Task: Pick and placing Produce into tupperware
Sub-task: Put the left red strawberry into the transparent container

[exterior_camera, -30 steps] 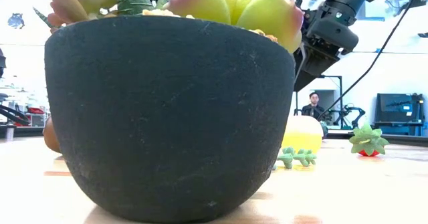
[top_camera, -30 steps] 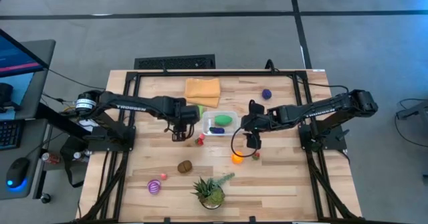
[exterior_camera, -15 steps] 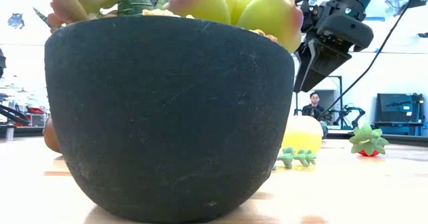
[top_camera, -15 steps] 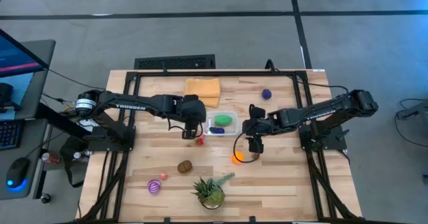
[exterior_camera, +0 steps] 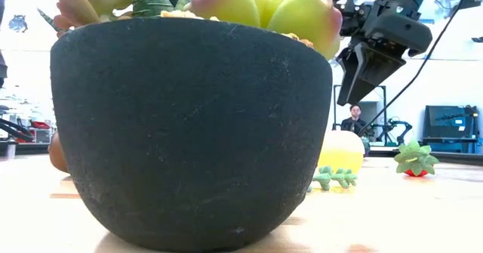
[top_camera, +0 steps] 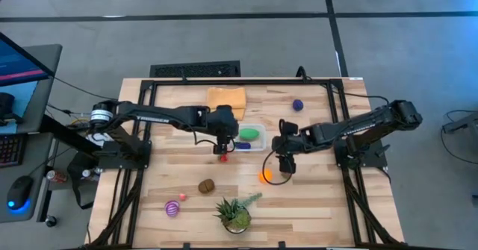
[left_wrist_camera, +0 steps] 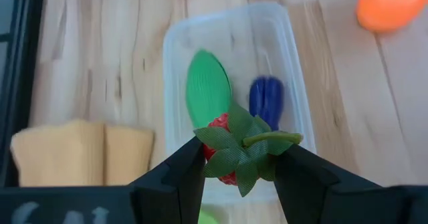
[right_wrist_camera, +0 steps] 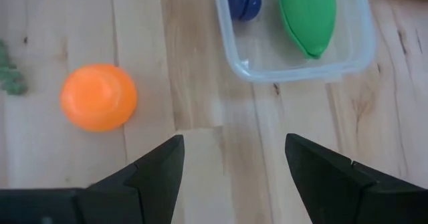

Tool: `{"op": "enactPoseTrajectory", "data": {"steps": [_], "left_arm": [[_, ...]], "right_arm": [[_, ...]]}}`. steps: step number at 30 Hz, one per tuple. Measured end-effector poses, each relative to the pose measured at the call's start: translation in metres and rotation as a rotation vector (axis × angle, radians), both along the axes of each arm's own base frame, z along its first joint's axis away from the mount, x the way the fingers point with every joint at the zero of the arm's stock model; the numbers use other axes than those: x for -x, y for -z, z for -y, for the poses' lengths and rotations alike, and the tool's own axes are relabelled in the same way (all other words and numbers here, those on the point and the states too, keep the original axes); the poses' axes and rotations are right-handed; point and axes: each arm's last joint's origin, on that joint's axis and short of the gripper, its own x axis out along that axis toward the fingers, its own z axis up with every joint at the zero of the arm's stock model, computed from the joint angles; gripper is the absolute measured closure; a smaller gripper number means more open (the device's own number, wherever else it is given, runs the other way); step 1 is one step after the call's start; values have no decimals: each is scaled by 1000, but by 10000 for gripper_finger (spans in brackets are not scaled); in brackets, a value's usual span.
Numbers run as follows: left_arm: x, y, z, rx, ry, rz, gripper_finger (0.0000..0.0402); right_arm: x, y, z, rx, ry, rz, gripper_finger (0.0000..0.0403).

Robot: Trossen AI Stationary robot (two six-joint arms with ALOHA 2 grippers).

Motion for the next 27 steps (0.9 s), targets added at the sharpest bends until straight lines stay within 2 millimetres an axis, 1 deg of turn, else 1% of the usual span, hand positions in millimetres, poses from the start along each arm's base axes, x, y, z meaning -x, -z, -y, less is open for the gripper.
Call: {"op": "enactPoseTrajectory", "data": {"steps": [6,11,15,20,27], "left_arm": [[-15,26,-11,24,19,-17,258],[-19,44,-23,42,2,-69,258],[-21,53,-32,62,-11,-85,258],[-22,60,-41,67,-28,-92,258],[-21,61,-42,70,-32,-103,258]], "right_arm": [[2,0,-5,-6,-2,-9,147],[3,1,-8,-8,-9,-10,147],[2,1,-7,-8,-7,-9,147],[2,1,-7,-8,-7,-9,147],[2,1,-7,-8,-7,-9,147]]}}
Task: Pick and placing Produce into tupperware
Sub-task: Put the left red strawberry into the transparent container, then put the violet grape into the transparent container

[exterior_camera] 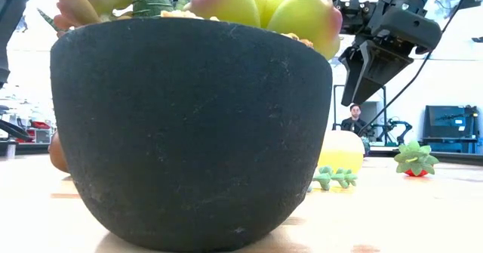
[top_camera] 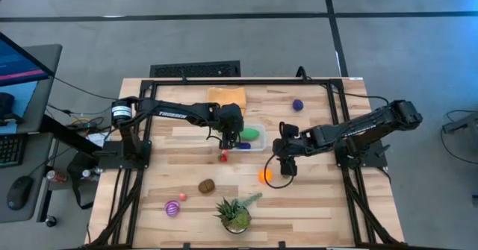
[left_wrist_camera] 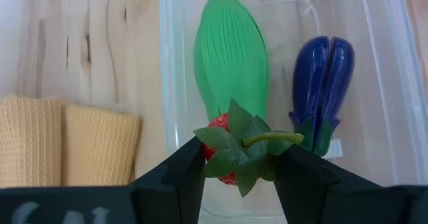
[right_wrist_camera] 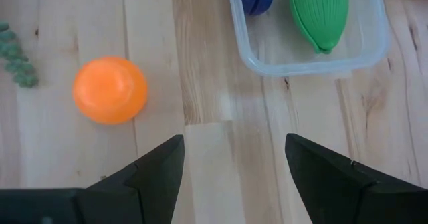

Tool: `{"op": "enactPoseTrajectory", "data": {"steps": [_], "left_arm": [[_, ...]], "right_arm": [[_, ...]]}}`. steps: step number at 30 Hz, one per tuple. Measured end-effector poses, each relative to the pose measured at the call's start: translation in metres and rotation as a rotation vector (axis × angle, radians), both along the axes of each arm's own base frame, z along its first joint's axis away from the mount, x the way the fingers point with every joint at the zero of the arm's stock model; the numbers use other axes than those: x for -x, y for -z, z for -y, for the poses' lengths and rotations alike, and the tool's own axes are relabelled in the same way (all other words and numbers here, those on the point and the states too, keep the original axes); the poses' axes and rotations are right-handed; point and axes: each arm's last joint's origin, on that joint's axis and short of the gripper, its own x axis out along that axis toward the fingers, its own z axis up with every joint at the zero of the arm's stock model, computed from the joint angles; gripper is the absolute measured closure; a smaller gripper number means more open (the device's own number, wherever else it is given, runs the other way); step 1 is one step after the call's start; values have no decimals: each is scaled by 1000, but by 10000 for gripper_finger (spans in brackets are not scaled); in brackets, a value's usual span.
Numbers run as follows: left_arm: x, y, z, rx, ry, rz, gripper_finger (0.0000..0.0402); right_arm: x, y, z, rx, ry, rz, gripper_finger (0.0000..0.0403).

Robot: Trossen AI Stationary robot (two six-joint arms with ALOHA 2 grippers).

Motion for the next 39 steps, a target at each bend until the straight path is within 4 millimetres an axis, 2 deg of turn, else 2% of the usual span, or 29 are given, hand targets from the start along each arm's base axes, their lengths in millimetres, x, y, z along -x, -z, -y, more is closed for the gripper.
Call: {"op": "enactPoseTrajectory", "data": {"steps": [5,18,32,39], "left_arm": [[0,0,0,0,0,-1,247],[4,-1,0,-26,24,-65,181],[8,-47,-7,-133,11,-286,177],[33,-68,-12,-115,-41,-323,177]], "right_arm": [[0,0,0,0,0,1,147],[0,0,0,0,1,-1,147],[17,5,10,152,151,-138,147],[20,5,13,203,170,-166,147]]}}
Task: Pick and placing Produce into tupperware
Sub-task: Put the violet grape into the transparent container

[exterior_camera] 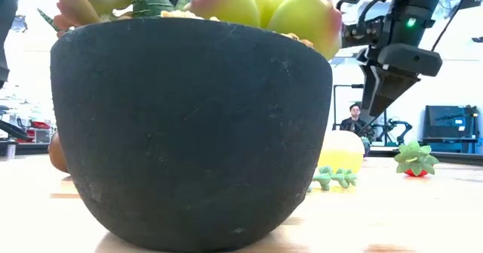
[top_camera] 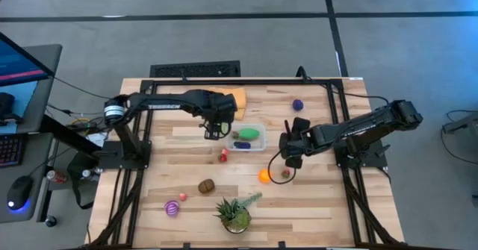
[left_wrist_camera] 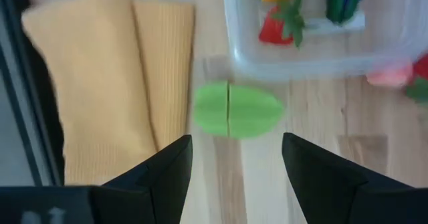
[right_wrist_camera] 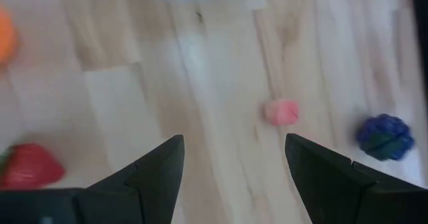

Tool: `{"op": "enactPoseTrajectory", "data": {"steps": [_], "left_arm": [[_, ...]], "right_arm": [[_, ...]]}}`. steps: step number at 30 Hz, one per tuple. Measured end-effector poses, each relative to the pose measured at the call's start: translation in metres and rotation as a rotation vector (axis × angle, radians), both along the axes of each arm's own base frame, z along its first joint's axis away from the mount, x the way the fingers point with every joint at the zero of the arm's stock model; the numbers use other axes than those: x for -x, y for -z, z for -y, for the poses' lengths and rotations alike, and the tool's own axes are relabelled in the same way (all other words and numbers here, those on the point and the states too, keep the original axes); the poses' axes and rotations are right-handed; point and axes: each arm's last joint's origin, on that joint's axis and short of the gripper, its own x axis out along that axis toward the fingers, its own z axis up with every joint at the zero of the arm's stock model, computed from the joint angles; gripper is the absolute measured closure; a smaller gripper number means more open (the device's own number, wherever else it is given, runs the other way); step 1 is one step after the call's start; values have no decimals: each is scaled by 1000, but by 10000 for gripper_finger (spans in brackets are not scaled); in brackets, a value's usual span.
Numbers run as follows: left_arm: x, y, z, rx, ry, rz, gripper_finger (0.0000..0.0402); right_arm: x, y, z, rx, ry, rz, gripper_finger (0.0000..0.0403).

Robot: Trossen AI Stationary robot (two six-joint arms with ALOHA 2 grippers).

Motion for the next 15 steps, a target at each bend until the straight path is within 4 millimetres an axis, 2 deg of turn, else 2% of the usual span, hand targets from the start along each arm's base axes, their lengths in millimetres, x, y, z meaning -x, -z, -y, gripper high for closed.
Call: {"op": "enactPoseTrajectory", "data": {"steps": [5,12,15], "left_arm": [[34,-20,-1,21,-38,114,177],[101,-29,11,-27,-80,446,177],[126,-30,19,-56,-112,611,177]], "right_arm": [[5,1,6,74,37,-16,151],[34,16,25,155,129,-6,181],[38,2,36,174,181,68,196]]}}
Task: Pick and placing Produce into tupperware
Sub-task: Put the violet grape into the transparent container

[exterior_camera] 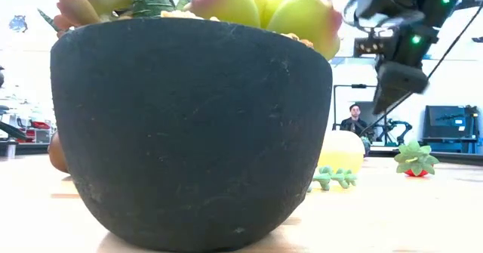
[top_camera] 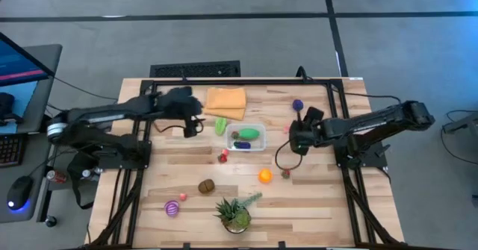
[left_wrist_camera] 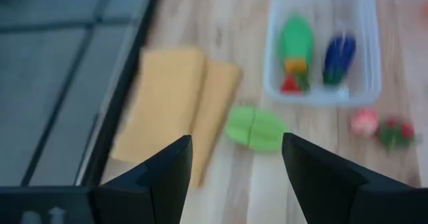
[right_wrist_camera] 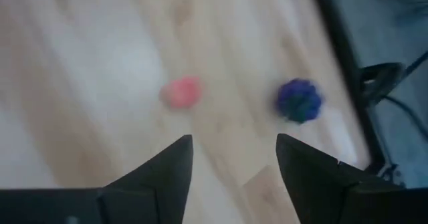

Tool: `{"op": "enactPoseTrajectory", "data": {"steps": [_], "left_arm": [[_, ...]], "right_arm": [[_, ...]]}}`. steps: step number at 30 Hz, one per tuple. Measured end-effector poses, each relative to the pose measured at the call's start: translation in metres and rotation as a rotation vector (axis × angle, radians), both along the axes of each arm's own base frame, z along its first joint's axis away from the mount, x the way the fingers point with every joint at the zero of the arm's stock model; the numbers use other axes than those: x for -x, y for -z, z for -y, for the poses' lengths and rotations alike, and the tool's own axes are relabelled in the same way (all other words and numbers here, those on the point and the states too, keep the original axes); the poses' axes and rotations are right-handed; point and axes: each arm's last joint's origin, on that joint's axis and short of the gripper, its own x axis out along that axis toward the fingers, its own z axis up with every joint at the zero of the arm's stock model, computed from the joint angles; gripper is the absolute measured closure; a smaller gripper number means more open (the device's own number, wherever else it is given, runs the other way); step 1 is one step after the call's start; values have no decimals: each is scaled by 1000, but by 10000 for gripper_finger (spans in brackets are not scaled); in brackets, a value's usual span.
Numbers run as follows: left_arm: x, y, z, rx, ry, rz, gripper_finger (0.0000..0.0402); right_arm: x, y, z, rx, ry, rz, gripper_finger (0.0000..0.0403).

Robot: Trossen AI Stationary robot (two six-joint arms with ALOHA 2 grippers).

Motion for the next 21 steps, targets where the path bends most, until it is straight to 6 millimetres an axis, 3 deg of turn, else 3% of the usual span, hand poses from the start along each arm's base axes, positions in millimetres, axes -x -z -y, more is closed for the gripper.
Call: {"op": "enactPoseTrajectory", "data": {"steps": [4,10,15,21], "left_arm": [[28,-3,10,-11,-37,214,177],[53,7,18,1,-68,416,178],[60,23,20,7,-69,423,178],[58,30,20,35,-88,460,178]], "right_arm": [[11,-21,21,59,117,145,212],[28,-48,63,51,459,482,231],[33,-48,90,-98,549,579,233],[25,-27,125,-193,598,520,213]]}}
